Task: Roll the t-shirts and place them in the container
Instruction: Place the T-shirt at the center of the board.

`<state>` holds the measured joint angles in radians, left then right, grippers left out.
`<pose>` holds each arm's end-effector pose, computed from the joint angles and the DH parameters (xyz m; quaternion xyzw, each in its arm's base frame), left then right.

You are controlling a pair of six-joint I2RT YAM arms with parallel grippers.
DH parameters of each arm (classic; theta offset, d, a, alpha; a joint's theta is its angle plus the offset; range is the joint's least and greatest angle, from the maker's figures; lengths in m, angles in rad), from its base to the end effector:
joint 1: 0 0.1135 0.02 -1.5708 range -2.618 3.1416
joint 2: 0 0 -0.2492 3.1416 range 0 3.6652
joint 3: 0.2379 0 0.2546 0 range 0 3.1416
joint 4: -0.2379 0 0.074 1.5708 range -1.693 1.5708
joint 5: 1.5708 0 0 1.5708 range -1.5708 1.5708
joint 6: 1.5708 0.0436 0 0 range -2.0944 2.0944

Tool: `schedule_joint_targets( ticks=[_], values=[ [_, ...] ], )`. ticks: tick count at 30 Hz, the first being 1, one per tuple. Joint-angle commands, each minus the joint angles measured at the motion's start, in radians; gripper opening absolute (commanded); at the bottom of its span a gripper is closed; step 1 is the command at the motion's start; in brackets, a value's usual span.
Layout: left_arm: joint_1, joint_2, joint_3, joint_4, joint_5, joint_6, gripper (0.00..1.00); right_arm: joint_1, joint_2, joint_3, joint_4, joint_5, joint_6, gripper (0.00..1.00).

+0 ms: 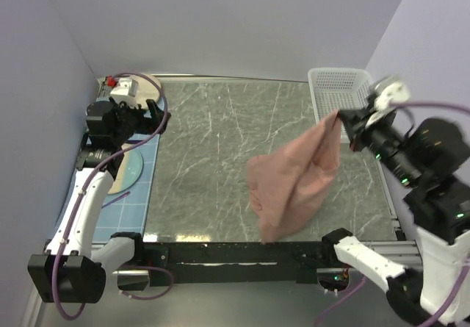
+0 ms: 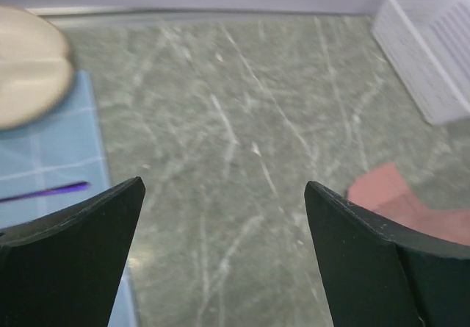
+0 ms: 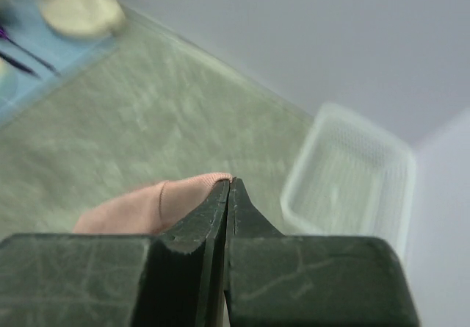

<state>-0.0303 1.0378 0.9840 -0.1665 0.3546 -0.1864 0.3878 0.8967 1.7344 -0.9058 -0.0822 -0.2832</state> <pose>0.2552 -0.0229 0.3496 0.0500 0.7746 -0.2034 0.5968 0.0936 0.0421 0.5242 -0.2669 0.6802 0.0656 0.6795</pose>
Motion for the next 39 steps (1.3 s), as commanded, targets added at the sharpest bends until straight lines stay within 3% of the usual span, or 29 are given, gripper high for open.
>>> schedule_joint_targets(
  ticks=[1,5,8,12,17,27,31,33,34,37,39],
  values=[
    [-0.028,0.034,-0.079,0.024,0.175,-0.079,0.99,-0.166,-0.16,-0.401,0.128,0.106,-0.045,0.0],
    [-0.127,0.112,-0.107,0.021,0.19,-0.099,0.99,-0.335,-0.231,-0.675,0.153,0.078,-0.092,0.0],
    [-0.241,0.197,-0.116,0.019,0.192,-0.075,0.98,-0.433,-0.237,-0.778,0.191,0.11,-0.09,0.0],
    [-0.371,0.382,-0.039,-0.018,0.137,-0.067,0.98,-0.558,-0.158,-0.808,0.209,0.117,-0.053,0.0],
    [-0.437,0.69,0.096,0.007,0.133,-0.192,0.99,-0.639,-0.114,-0.794,0.237,0.122,-0.074,0.0],
    [-0.577,0.97,0.329,-0.015,0.122,-0.272,0.97,-0.673,-0.133,-0.796,0.205,0.099,-0.116,0.0],
    [-0.596,1.074,0.39,-0.022,0.174,-0.277,0.69,-0.673,-0.134,-0.814,0.203,0.085,-0.119,0.0],
    [-0.599,1.094,0.416,-0.047,0.188,-0.272,0.62,-0.673,-0.139,-0.82,0.209,0.059,-0.128,0.0],
    [-0.599,1.094,0.418,-0.045,0.191,-0.269,0.44,-0.673,-0.139,-0.819,0.211,0.047,-0.131,0.0],
    [-0.594,1.032,0.421,-0.091,0.164,-0.228,0.01,-0.672,-0.131,-0.797,0.214,-0.014,-0.151,0.0],
    [-0.557,0.957,0.383,-0.11,0.179,-0.206,0.01,-0.665,-0.128,-0.757,0.211,-0.086,-0.18,0.0]
  ],
)
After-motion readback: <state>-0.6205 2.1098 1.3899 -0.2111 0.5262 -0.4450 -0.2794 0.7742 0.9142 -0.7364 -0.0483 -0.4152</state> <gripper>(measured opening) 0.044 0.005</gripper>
